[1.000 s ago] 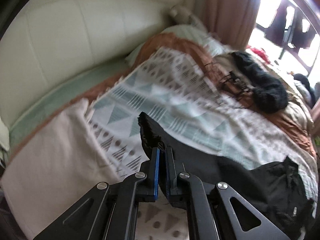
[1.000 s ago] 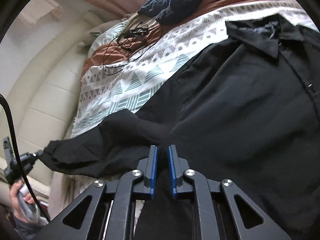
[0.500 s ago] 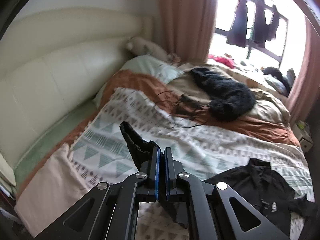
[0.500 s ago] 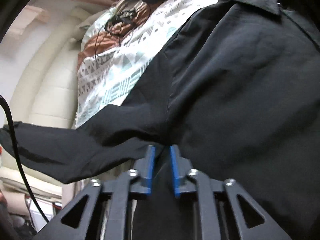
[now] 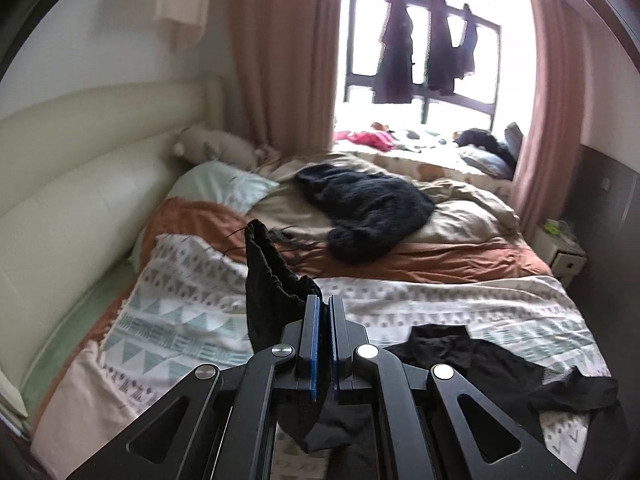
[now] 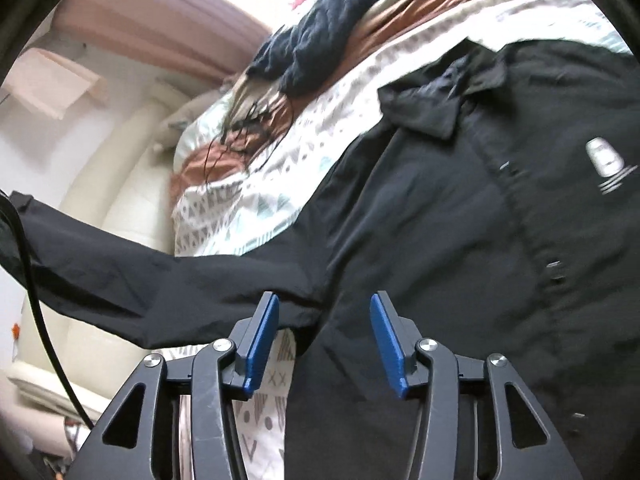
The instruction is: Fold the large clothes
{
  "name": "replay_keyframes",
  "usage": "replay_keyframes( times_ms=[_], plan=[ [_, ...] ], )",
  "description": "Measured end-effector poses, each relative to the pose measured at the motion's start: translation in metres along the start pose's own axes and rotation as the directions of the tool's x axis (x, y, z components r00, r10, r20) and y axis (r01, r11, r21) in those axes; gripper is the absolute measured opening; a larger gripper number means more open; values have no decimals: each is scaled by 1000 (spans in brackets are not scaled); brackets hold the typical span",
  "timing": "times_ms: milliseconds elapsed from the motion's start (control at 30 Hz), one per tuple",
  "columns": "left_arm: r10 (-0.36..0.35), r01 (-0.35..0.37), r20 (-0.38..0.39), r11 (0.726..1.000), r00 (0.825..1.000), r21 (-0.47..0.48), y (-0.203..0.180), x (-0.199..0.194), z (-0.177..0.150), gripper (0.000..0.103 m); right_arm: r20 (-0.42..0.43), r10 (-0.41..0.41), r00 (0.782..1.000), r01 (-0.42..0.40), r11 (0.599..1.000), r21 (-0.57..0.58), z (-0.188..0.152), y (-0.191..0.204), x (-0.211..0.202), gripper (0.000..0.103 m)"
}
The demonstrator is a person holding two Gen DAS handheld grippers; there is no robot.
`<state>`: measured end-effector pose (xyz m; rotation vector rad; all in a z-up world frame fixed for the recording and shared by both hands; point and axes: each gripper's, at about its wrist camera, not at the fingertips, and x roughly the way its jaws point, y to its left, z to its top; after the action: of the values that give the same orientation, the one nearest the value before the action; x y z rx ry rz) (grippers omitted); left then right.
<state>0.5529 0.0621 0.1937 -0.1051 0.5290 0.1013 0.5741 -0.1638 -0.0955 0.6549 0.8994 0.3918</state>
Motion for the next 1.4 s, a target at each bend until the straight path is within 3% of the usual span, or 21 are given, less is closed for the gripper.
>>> replay_keyframes(
  times_ms=[267,367,567,767,867,967,1000,1033,1067,1100,1133,1400],
  plan=[
    [-92,93,-10,994,996,65,-79,2,-2,4,93,-44,995,41,999,35,14,-34,-67,49],
    [-128,129,-18,988,992,84,-108,8,-4,3,116,-81,990,78,997,27,17,-49,-88,62],
    [-187,191,-55,977,981,92,-151,28,-6,0,129,-103,986,91,991,95,32,-87,-106,62],
    [-266,274,-87,955,960,115,-203,46,-13,0,144,-106,984,78,980,182,43,-121,-115,62],
    [-321,335,-110,932,941,141,-231,52,-20,0,157,-107,982,72,973,218,46,-133,-118,62],
    [-326,354,-168,916,930,186,-249,63,-30,10,156,-125,980,86,968,237,50,-144,-121,62],
    [-319,353,-183,915,930,197,-250,67,-36,22,154,-131,979,90,965,247,51,-148,-121,62],
    [-314,351,-195,916,929,196,-248,70,-42,43,151,-135,979,93,962,258,52,-152,-120,63],
    [-312,348,-197,919,929,186,-242,74,-47,56,143,-141,980,97,956,278,52,-157,-118,63],
    [-311,344,-192,923,931,173,-238,75,-50,76,137,-145,980,100,951,294,51,-160,-117,63],
    [-309,335,-173,930,935,149,-226,74,-56,85,132,-143,981,97,949,300,51,-162,-115,63],
    [-205,206,-162,978,965,-8,-150,84,-98,88,98,-94,991,64,959,276,47,-155,-95,63]
  ],
)
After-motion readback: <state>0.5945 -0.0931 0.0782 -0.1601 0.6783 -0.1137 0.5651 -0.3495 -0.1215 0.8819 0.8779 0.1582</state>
